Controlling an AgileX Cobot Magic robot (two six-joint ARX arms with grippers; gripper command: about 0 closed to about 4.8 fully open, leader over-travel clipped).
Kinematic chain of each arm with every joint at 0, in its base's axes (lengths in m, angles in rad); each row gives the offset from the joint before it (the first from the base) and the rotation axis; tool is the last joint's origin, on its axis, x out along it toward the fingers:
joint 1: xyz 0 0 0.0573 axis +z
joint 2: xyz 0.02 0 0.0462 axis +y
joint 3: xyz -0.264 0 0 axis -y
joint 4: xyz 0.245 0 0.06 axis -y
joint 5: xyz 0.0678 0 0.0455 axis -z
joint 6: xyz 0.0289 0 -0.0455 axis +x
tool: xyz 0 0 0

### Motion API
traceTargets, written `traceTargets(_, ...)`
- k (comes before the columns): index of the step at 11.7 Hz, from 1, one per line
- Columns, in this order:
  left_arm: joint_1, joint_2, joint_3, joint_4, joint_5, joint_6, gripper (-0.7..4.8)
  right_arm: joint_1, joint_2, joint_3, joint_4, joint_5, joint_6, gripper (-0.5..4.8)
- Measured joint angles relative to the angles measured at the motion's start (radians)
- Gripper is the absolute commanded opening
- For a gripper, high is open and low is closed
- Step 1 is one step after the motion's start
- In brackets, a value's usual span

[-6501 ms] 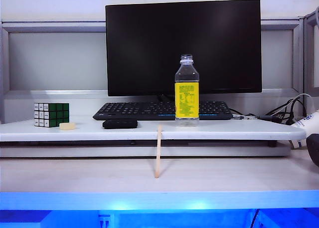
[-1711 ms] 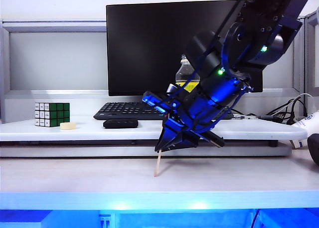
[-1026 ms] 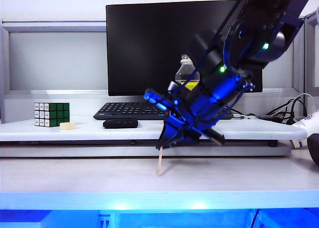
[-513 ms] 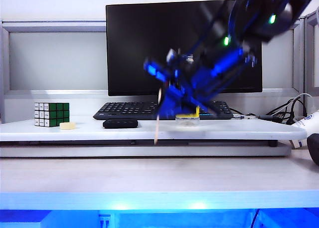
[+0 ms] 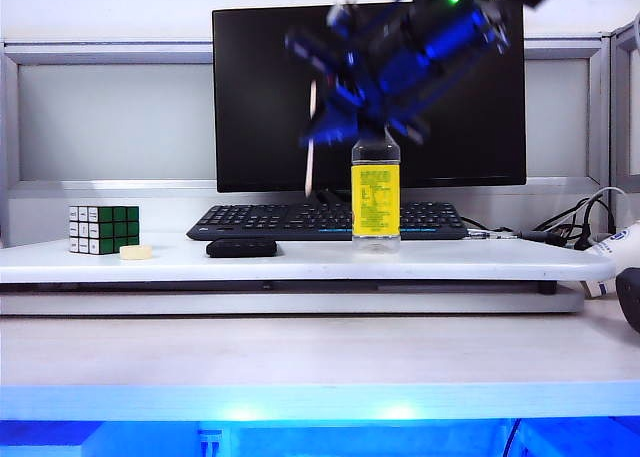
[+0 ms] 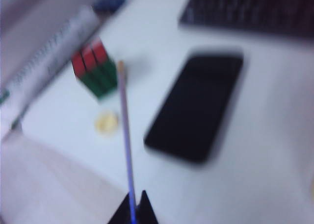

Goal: Grab a stick from the table and stick it in a plastic bottle.

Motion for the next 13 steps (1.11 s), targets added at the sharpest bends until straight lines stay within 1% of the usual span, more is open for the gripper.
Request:
traceTargets(3,0.0,0.0,0.0,0.03,0.004,0.0,-0.06,0.0,-0.003,0.088,0.0,0.01,-0.036,-0.09)
traceTargets(5,0.0,0.0,0.0,0.055,0.008,0.0,-0.06,0.0,-0.004,0.136,-0.001,0.041,-0.09,-0.09)
traceTargets(9,0.0,0.0,0.0,0.072,0.008,0.0,-0.06,-0.013,-0.004,0.241,-0.046,0.133,-0.263,-0.09)
traceTargets(10,0.0,0.0,0.0,0.075,0.008,0.0,-0.06,-0.019,-0.004,0.256,-0.049,0.14,-0.293,-0.09)
traceTargets(13,0.0,0.0,0.0,0.078,0.008,0.0,-0.06,-0.042,-0.004,0.282,-0.053,0.171,-0.324,-0.09)
